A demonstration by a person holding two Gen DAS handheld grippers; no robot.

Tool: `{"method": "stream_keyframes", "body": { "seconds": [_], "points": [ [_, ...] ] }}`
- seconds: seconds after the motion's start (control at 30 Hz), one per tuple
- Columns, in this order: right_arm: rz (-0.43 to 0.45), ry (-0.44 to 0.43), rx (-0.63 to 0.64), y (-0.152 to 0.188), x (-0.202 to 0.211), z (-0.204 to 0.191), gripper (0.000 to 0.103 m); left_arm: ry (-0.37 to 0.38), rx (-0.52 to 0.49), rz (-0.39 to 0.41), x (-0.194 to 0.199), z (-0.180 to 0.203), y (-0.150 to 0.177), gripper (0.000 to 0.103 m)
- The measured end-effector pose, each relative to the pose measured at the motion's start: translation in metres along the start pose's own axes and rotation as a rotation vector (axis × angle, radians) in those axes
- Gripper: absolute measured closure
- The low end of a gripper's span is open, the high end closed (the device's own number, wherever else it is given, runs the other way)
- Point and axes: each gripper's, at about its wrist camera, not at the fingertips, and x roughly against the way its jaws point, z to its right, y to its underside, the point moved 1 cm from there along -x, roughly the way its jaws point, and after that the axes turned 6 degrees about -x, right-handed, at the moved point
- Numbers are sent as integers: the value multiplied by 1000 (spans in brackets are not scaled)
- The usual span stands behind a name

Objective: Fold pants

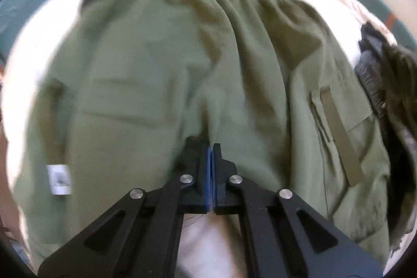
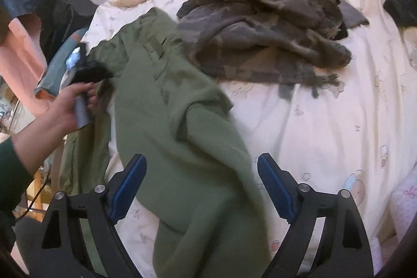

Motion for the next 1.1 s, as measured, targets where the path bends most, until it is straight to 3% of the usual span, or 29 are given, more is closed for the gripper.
{"method": "stream_keyframes", "body": {
  "seconds": [0.1, 0.17, 0.27, 0.33, 0.4, 0.43, 0.47, 0.6, 0.67, 0.73, 0.83, 0.9, 0.93, 1.1],
  "points": [
    [13, 18, -13, -4, 1, 2, 14, -105, -45, 42, 20, -22, -5, 103],
    [0, 22, -13, -4, 0, 0, 14, -166, -90, 9, 13, -27, -5, 103],
    [8, 34, 11, -3, 5, -8, 14, -219, -73, -7, 6, -30, -4, 99],
    [22, 62, 36, -3, 9, -13, 14, -158, -38, -36, 7, -34, 4, 99],
    [49, 82, 47, -2, 14, -12, 14, -31, 6, -57, 20, -36, 16, 75],
    [57, 89, 42, -3, 16, -11, 14, 2, 10, -60, 27, -33, 23, 57],
    [62, 90, 33, -2, 17, -8, 14, 20, 10, -53, 38, -30, 32, 52],
    [80, 63, 1, -3, 19, 2, 14, 148, -11, -46, 88, -9, 100, 50],
    [87, 58, -8, 0, 20, 5, 14, 241, 12, -100, 103, 4, 146, 50],
    [89, 54, -14, 4, 21, 9, 14, 311, 26, -171, 104, 24, 192, 50],
    [90, 49, -26, 10, 24, 13, 14, 375, 56, -248, 92, 52, 235, 52],
    [100, 41, -37, 11, 28, 16, 14, 441, 86, -267, 86, 67, 251, 70],
    [104, 41, -43, 11, 30, 18, 14, 502, 72, -252, 85, 75, 254, 99],
    [123, 31, -59, 12, 37, 24, 14, 437, 42, -187, 116, 60, 254, 103]
  ]
}}
